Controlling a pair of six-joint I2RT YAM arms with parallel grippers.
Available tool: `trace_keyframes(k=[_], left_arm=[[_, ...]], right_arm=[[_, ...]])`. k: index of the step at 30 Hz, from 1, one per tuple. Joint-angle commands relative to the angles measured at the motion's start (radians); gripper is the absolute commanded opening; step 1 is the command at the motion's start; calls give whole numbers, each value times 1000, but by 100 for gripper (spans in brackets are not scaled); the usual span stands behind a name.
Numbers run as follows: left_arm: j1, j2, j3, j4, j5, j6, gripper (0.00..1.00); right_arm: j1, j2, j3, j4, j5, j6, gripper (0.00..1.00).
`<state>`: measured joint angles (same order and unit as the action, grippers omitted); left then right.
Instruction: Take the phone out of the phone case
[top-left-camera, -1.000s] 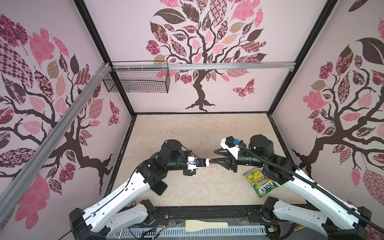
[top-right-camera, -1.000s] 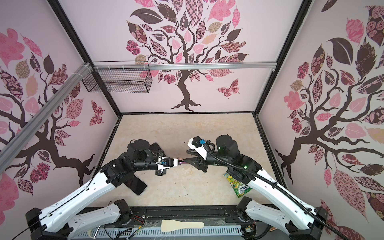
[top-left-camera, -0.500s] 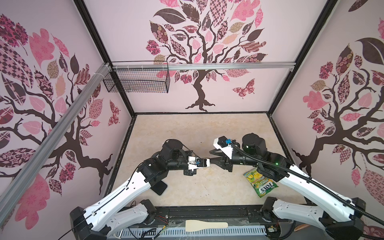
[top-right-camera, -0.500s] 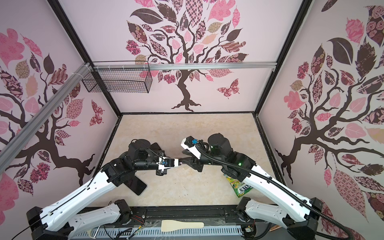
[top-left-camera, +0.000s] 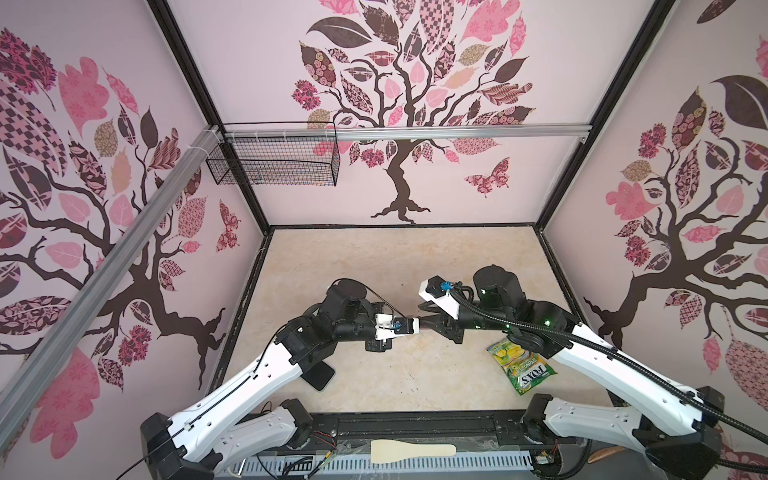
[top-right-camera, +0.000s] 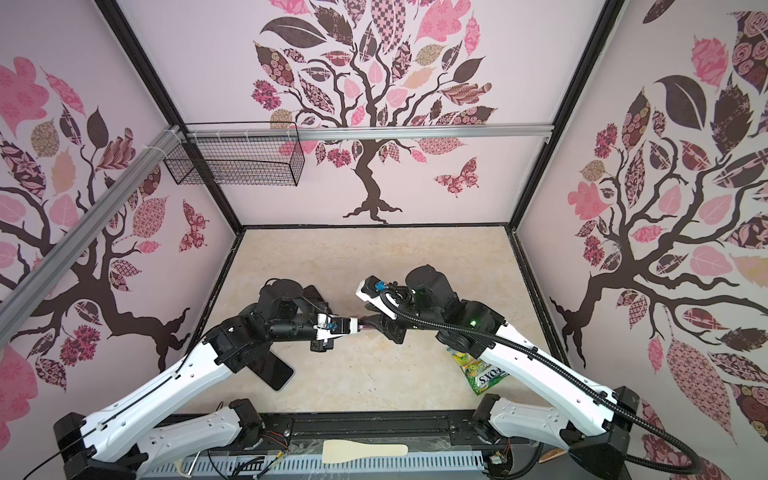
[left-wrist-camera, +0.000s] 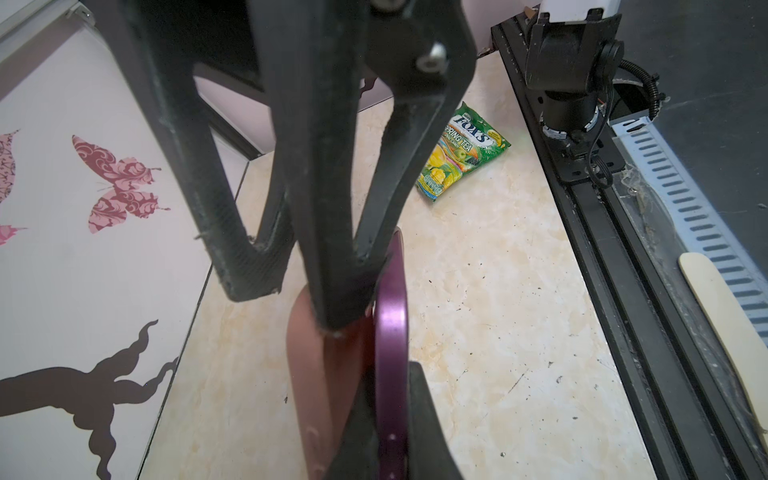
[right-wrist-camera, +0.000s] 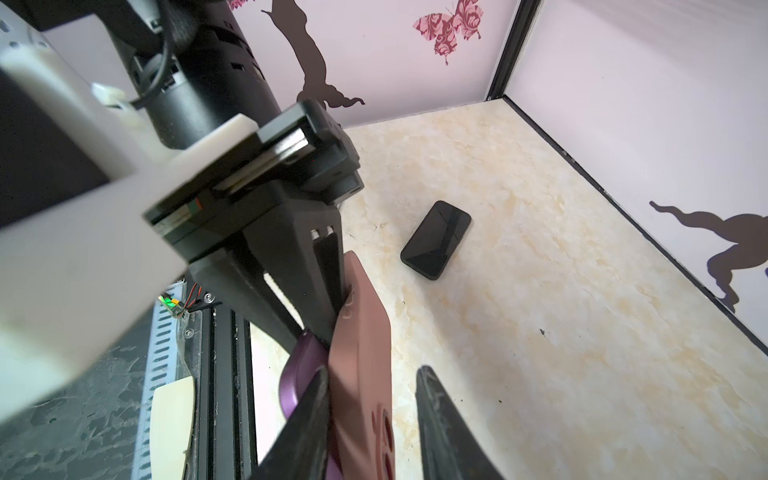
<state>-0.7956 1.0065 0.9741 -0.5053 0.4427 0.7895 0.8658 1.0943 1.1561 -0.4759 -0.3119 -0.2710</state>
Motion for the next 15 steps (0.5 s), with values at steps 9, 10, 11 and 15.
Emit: trace_keyframes(k=[9, 10, 11, 15], left_arm=[[-3, -43, 33, 108, 30, 2, 0], [-2, -41, 31, 109, 31, 1, 0], [-2, -44, 31, 109, 31, -1, 0], [-4, -54, 19, 117, 30, -4, 0]], right_arm=[[13, 40, 4, -75, 84, 40, 20], [13, 41, 2, -74, 78, 42, 18], [13, 38, 0, -69, 69, 42, 16], [13, 27, -15, -53, 49, 50, 6]])
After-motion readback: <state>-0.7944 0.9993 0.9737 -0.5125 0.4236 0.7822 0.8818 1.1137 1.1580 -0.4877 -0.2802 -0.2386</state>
